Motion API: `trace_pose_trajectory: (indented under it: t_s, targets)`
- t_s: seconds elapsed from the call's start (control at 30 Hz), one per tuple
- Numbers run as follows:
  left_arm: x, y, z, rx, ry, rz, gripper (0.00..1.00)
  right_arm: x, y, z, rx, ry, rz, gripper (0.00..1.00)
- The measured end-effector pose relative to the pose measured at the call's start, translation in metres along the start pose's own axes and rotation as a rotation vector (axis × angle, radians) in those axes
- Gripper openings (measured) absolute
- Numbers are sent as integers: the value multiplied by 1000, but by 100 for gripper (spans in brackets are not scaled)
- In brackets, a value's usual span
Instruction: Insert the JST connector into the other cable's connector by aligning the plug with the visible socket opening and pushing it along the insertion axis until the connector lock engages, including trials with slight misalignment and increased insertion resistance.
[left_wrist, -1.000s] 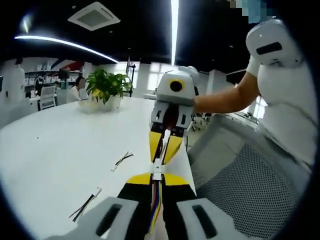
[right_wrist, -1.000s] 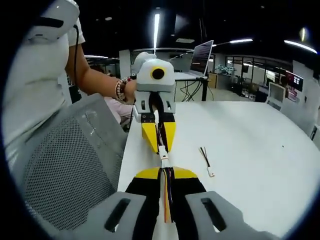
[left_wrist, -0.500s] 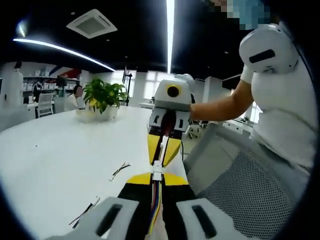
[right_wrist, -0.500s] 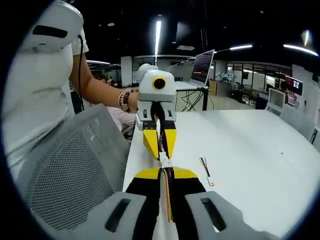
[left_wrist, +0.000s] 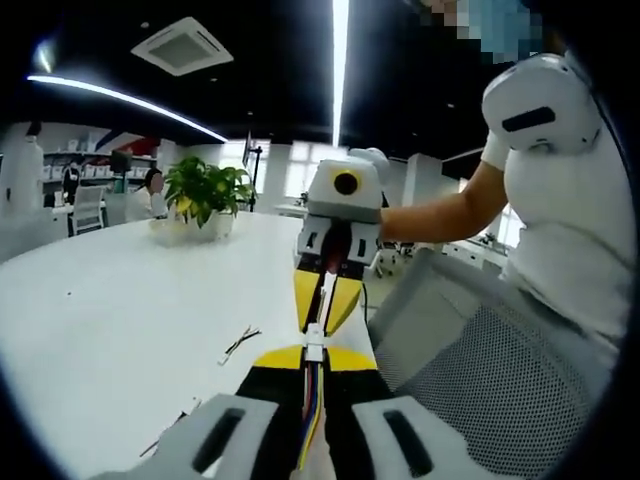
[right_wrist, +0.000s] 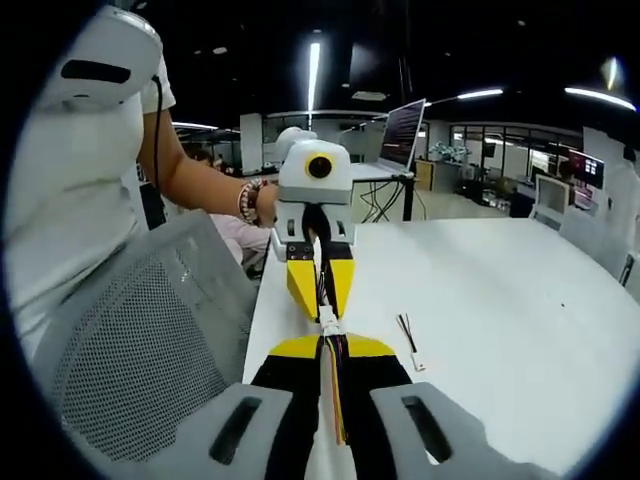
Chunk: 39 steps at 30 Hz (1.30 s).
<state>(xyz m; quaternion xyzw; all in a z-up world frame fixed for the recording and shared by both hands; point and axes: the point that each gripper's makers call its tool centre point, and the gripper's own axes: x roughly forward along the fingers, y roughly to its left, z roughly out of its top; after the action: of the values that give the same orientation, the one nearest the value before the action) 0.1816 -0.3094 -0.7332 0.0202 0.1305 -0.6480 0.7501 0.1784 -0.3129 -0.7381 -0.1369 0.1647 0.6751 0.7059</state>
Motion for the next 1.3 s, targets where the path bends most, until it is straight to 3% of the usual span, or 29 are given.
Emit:
trace_pose_trajectory:
  t_s: [0.4, 0.8, 1.07, 1.3]
  targets:
    - [3, 22, 7, -11, -21, 6, 0, -3, -23, 3, 24, -29, -22, 4]
    - [14, 62, 16, 17, 3, 5, 0, -7, -64, 4, 28, -41, -81, 4]
    - [23, 94, 13, 11, 24, 19, 0, -5, -96, -6, 42, -32, -108, 4]
    - [33, 121, 0, -10, 45, 39, 0, -1, -123, -22, 57, -7, -126, 4]
